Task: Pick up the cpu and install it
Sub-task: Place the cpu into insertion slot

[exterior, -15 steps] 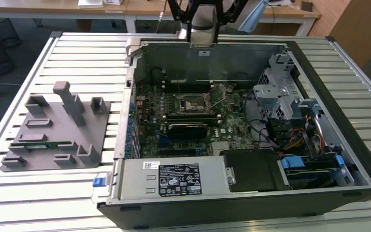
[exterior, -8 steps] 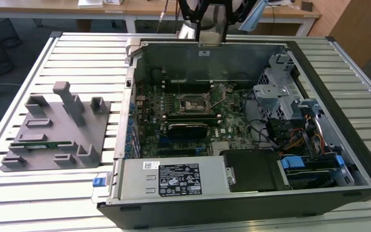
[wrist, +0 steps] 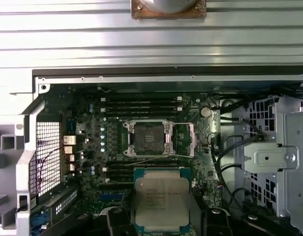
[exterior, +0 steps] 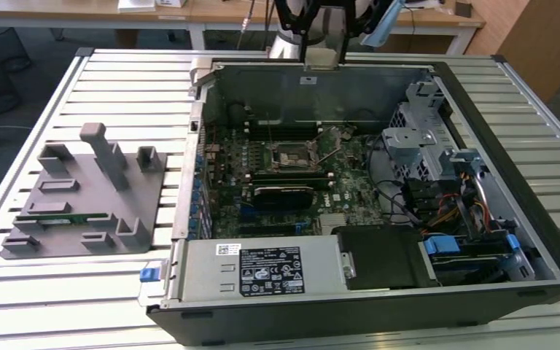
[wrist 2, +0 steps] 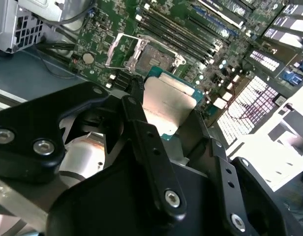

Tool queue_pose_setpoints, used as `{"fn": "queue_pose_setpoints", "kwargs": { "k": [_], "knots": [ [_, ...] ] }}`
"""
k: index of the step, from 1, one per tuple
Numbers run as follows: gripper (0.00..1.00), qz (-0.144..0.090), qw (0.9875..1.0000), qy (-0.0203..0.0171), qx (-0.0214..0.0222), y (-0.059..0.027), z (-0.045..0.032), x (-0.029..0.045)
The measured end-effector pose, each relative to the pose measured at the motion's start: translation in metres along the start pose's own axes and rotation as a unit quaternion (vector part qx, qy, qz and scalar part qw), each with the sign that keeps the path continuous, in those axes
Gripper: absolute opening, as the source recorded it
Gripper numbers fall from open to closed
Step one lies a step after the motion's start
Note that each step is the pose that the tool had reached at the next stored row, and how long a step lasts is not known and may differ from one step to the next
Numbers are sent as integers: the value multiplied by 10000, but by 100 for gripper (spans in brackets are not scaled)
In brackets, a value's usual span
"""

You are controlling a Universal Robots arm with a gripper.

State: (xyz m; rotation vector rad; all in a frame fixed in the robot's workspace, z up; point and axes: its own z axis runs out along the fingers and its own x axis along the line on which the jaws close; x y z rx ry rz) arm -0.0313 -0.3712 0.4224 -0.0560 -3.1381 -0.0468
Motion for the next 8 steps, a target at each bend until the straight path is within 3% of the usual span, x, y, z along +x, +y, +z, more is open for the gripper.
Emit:
{"fn": "queue_pose_setpoints", "kwargs": {
  "k": [4,8],
  "knots": [
    [53,189,9998,-6,2,0,4,-1],
    [53,470,9989,-16,16,0,8,0]
  ]
}}
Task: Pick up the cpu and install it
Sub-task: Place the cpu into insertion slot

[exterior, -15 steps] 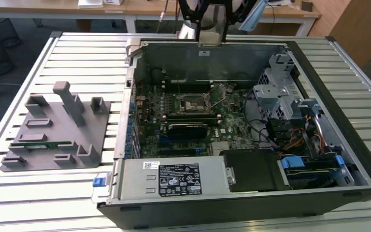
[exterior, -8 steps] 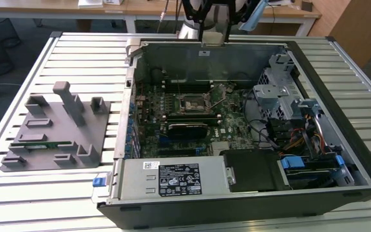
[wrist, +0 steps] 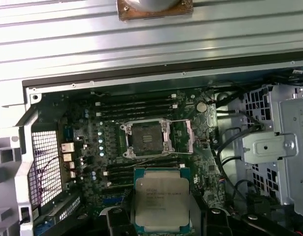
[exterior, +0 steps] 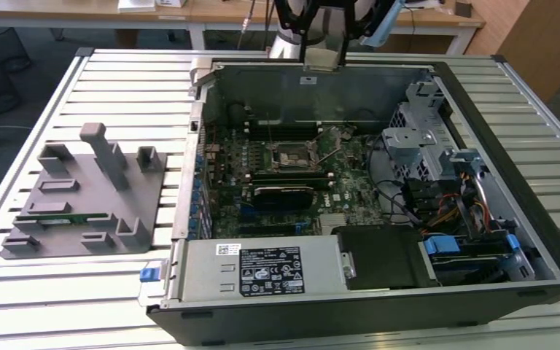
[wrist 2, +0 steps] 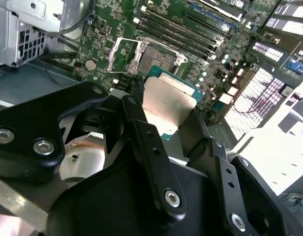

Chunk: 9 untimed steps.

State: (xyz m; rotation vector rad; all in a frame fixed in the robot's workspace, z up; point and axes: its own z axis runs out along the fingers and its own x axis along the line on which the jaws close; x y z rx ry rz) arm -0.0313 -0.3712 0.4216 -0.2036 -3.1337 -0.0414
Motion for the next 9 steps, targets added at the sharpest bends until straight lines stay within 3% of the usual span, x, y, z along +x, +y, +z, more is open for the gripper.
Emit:
{"fn": "queue_pose_setpoints", "kwargs": {
  "k": [9],
  "knots": [
    [53,547,9985,-14,4,1,9,0]
  ]
}}
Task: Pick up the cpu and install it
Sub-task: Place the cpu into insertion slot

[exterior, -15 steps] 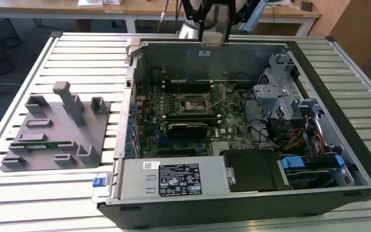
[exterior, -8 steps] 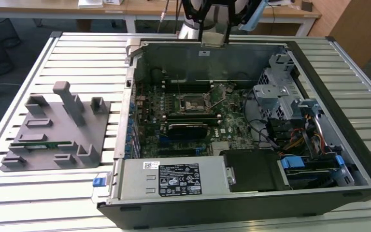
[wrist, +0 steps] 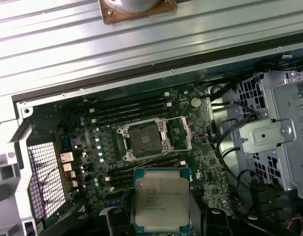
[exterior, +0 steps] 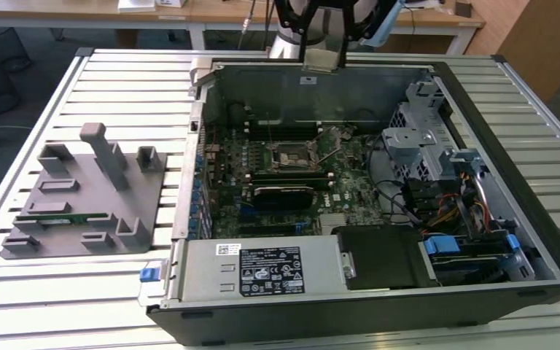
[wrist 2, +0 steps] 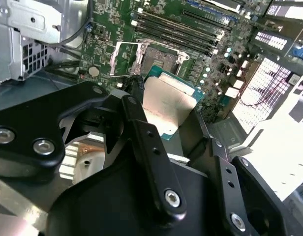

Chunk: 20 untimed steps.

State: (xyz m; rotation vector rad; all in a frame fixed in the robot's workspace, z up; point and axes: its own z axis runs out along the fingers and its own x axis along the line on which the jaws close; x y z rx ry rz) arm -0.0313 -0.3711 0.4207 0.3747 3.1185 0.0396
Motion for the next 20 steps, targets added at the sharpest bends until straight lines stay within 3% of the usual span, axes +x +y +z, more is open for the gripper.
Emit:
{"fn": "queue_pose_setpoints", "kwargs": {
  "k": [11,16,20],
  "knots": [
    [53,541,9985,-15,1,1,9,0],
    [53,807,9967,-22,2,1,12,0],
    [53,1055,9944,-29,5,1,14,0]
  ]
}}
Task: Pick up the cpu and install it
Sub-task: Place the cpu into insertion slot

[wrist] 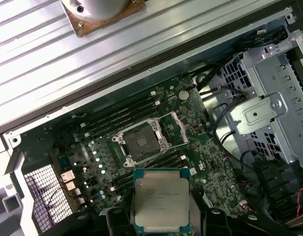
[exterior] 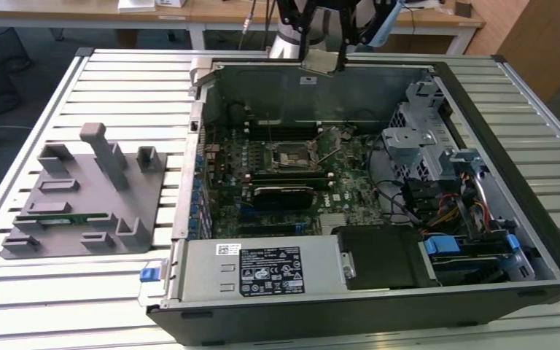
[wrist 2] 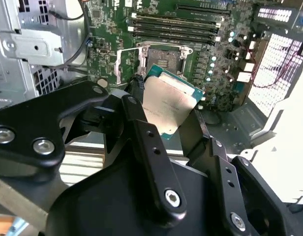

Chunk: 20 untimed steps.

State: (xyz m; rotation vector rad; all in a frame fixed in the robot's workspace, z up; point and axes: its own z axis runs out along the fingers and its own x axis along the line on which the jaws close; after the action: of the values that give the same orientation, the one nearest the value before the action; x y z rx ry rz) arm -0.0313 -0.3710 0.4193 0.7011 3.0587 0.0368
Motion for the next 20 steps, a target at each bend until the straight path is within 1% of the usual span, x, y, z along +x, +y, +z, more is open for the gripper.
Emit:
{"fn": "queue_pose_setpoints", "kwargs": {
  "k": [6,12,16,20],
  "knots": [
    [53,285,9996,-8,4,3,4,1],
    [53,582,9983,-17,6,4,9,2],
    [53,785,9969,-22,6,5,12,2],
    [53,1020,9948,-28,6,5,15,2]
  ]
}}
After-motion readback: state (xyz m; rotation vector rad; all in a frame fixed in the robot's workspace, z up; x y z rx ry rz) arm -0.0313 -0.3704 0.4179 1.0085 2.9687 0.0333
